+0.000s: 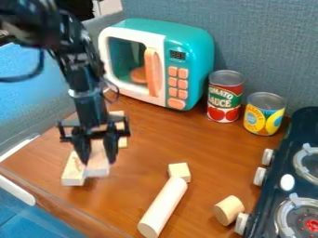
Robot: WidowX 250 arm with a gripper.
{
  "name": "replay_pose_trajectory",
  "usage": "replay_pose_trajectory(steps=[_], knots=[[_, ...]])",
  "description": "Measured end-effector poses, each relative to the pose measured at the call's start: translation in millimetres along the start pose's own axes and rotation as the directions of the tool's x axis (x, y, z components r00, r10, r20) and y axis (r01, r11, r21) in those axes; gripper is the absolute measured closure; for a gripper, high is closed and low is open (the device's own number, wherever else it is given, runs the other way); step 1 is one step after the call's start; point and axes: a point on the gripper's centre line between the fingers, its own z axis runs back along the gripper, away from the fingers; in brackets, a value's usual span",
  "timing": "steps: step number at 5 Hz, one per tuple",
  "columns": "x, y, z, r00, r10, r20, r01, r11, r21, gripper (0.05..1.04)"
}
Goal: Pick rectangle from table and place on top of same piece
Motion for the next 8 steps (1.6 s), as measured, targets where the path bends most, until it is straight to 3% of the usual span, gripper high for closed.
replay_pose_trajectory(steps=[1, 2, 3, 4, 5, 6, 8], knots=[[-11.8, 14.1, 13.0, 0.998, 0.060, 0.016, -0.060, 0.998, -0.020, 0.541], [-8.7, 15.9, 18.7, 0.999, 0.049, 0.018, -0.048, 0.999, -0.021, 0.541], [-1.7, 25.3, 12.4, 0.999, 0.037, 0.012, -0.038, 0.997, 0.064, 0.540], [11.6, 33.5, -3.9, 1.000, 0.007, -0.026, -0.003, 0.990, 0.143, 0.541], [19.9, 37.9, -10.6, 0.997, -0.068, -0.022, 0.072, 0.972, 0.224, 0.540], [22.8, 38.2, -14.9, 0.996, -0.082, -0.041, 0.090, 0.968, 0.234, 0.541], [23.7, 39.2, -11.7, 0.998, -0.050, -0.048, 0.059, 0.978, 0.200, 0.489]])
